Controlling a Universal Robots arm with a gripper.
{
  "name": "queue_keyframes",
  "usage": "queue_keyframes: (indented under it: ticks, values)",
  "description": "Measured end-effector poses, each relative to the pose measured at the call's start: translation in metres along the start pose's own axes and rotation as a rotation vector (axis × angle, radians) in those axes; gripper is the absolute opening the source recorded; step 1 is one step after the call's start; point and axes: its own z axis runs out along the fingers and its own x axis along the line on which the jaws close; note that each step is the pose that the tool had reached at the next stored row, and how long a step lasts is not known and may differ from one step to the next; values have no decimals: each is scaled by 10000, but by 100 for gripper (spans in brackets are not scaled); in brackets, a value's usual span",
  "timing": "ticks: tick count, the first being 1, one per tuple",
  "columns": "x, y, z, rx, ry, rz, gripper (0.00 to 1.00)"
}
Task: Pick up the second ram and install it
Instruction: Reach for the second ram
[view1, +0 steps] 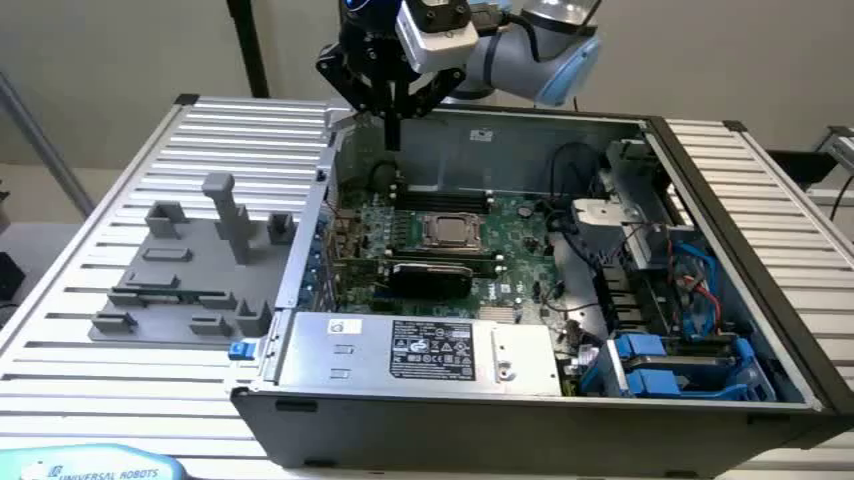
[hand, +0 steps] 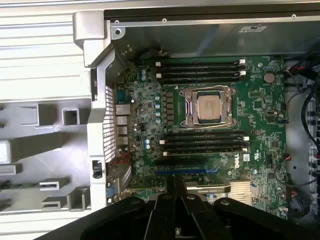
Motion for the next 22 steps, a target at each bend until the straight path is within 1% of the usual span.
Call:
queue_keyframes:
  ticks: [14, 16, 22]
  values:
    - [9, -1, -1, 1, 0, 1, 11]
    - [62, -9, -3, 2, 0, 0, 11]
    - [331, -57, -9, 1, 1, 0, 11]
